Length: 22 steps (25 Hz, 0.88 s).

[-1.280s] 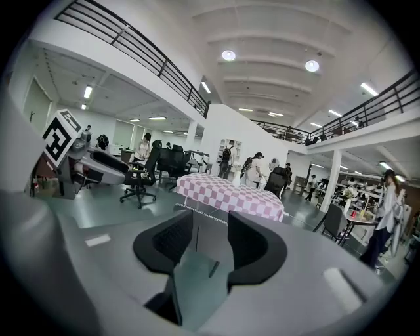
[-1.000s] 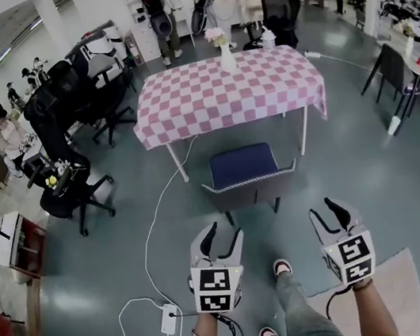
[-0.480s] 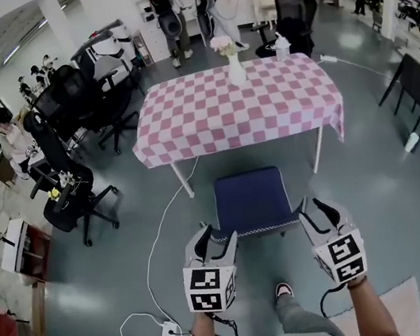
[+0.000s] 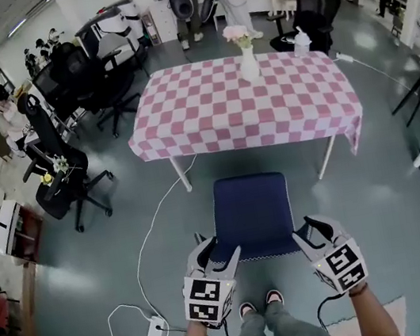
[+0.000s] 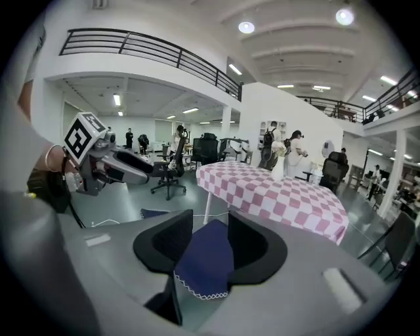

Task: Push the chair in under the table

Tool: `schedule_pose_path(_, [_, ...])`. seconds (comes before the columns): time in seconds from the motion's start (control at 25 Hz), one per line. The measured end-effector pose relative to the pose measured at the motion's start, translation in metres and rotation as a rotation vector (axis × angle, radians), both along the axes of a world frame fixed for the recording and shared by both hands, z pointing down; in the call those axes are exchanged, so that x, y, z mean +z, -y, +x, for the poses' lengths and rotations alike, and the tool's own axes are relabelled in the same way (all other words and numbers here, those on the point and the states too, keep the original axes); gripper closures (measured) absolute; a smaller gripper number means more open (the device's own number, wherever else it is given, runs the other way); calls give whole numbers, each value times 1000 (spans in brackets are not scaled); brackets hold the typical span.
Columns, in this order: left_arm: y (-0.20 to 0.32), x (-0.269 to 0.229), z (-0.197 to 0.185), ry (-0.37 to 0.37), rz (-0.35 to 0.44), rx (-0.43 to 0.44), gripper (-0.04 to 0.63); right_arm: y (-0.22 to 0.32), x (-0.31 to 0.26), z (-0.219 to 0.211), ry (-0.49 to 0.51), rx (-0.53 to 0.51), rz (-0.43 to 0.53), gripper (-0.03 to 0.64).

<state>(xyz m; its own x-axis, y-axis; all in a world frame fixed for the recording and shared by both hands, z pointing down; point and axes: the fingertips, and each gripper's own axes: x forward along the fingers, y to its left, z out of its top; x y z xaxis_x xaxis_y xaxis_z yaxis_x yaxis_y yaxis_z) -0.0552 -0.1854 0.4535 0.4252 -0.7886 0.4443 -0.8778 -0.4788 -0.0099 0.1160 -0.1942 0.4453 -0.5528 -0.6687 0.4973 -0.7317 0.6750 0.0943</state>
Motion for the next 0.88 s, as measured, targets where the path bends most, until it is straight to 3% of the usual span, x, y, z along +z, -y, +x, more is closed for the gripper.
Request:
schedule_pose_path(0.16, [6,19,-8,13,-36,45,365,-1,22,-23,61,-64,-105,463])
schedule_pose_path(0.24, [4,28,-5,25,-68,104,361,-7,35,-31,46,-101,-151,463])
schedule_pose_path(0.6, [-20,87,11,208,-178,413,346,-37,93,-49,-188,-360,-250,463])
schedule_pose_path(0.88, [-30,123,20,361,-212,592,350,-44,129,-39,-404,-446,-286,465])
